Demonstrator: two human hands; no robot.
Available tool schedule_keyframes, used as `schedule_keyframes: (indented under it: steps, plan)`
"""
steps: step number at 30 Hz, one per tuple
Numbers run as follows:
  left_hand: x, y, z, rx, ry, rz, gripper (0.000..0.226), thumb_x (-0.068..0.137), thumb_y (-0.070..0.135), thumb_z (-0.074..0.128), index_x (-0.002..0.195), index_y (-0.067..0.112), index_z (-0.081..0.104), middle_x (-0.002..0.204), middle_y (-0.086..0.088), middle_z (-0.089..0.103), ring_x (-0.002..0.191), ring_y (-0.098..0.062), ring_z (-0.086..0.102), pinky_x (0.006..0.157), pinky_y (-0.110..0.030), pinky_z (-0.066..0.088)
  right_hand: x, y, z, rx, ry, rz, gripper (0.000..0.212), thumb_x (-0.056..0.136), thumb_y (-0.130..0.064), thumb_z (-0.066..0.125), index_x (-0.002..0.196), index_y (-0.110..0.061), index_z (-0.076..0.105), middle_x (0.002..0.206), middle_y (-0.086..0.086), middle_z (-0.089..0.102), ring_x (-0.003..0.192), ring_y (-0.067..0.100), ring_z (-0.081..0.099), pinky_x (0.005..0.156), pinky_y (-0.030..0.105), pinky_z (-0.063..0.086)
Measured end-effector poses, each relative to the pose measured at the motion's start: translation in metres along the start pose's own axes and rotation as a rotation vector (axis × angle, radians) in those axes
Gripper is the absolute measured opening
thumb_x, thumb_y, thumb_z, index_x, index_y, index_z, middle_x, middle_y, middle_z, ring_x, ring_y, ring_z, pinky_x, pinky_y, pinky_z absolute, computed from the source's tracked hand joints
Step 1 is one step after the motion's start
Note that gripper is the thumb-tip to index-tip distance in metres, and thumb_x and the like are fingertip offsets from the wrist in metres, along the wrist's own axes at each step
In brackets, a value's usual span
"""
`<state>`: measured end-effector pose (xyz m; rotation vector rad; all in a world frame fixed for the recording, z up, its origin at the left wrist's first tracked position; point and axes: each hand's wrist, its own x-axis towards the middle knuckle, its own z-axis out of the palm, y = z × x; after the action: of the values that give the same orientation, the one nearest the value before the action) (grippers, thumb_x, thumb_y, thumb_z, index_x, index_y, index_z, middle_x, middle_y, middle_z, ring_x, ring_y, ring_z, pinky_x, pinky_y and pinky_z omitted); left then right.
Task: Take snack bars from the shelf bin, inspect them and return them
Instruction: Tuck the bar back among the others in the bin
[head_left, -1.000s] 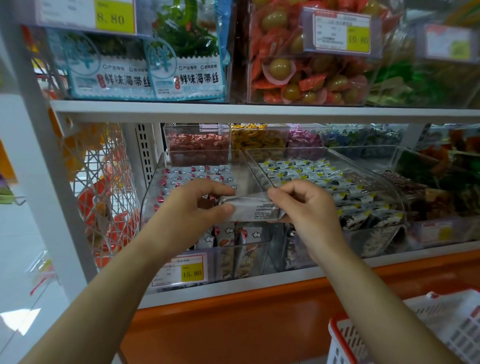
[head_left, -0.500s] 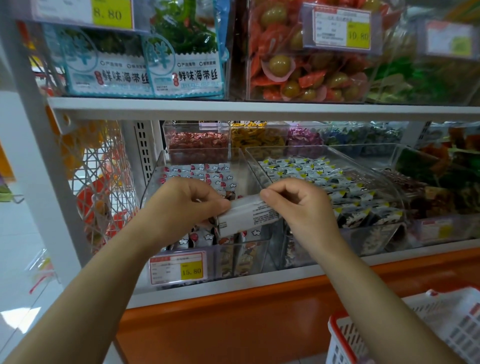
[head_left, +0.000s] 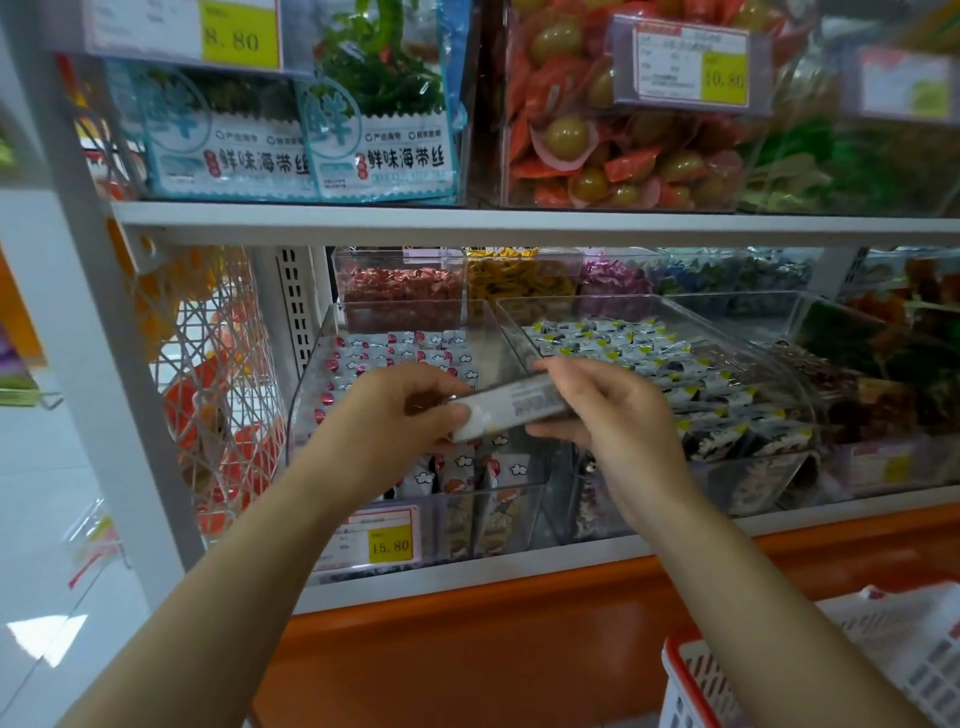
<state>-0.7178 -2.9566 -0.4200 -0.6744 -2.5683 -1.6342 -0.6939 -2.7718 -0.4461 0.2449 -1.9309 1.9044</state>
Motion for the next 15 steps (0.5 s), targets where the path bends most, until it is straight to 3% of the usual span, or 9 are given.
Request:
schedule_keyframes:
  steps: [2,4,7,11,15]
  plan:
    - [0.002,-0.001,0.004,-0.088,0.079,-0.003,0.018,0.089,0.007,0.058,0.090,0.022,0.069,0.077,0.011,0.069,0.065,0.001,0.066,0.055,-0.008,0.049,0.002,0.001,-0.002,-0.011,-0.122,0.002,0.041,0.076,-0.030,0.068,0.116,-0.029,0.058,0.103,-0.002,0.069,0.094,0.012,0.068,0.076,0.026,0.057]
    - [0.004,0.000,0.008,-0.145,0.112,0.007,0.021,0.090,0.006,0.056,0.089,0.022,0.068,0.077,0.010,0.069,0.063,0.002,0.065,0.055,-0.007,0.049,0.004,0.000,-0.002,-0.122,-0.155,-0.054,0.053,0.082,-0.015,0.067,0.127,-0.033,0.047,0.106,-0.008,0.066,0.094,0.010,0.068,0.076,0.024,0.056]
    - [0.010,-0.003,0.015,-0.190,0.130,0.001,0.020,0.094,0.014,0.052,0.108,0.016,0.066,0.089,0.007,0.070,0.076,-0.005,0.067,0.066,-0.018,0.054,0.009,-0.003,-0.006,-0.218,0.037,-0.122,0.037,0.085,-0.010,0.064,0.121,-0.014,0.058,0.100,-0.005,0.067,0.083,0.008,0.069,0.061,0.019,0.056]
    - [0.033,-0.014,0.017,0.245,0.238,0.096,0.030,0.096,0.021,0.049,0.123,0.015,0.060,0.114,0.004,0.062,0.098,-0.007,0.055,0.078,-0.010,0.041,0.019,-0.001,-0.015,-0.190,0.277,-0.097,0.025,0.085,-0.013,0.066,0.106,-0.001,0.059,0.090,0.006,0.066,0.074,0.011,0.069,0.065,0.025,0.058]
    - [0.070,-0.020,0.027,0.665,0.042,0.097,0.029,0.096,0.023,0.049,0.119,0.014,0.063,0.127,-0.011,0.057,0.120,-0.029,0.048,0.106,-0.035,0.033,0.024,0.003,-0.018,-0.203,0.328,-0.072,0.033,0.085,-0.016,0.066,0.113,-0.003,0.055,0.098,0.010,0.064,0.069,0.012,0.069,0.063,0.021,0.056]
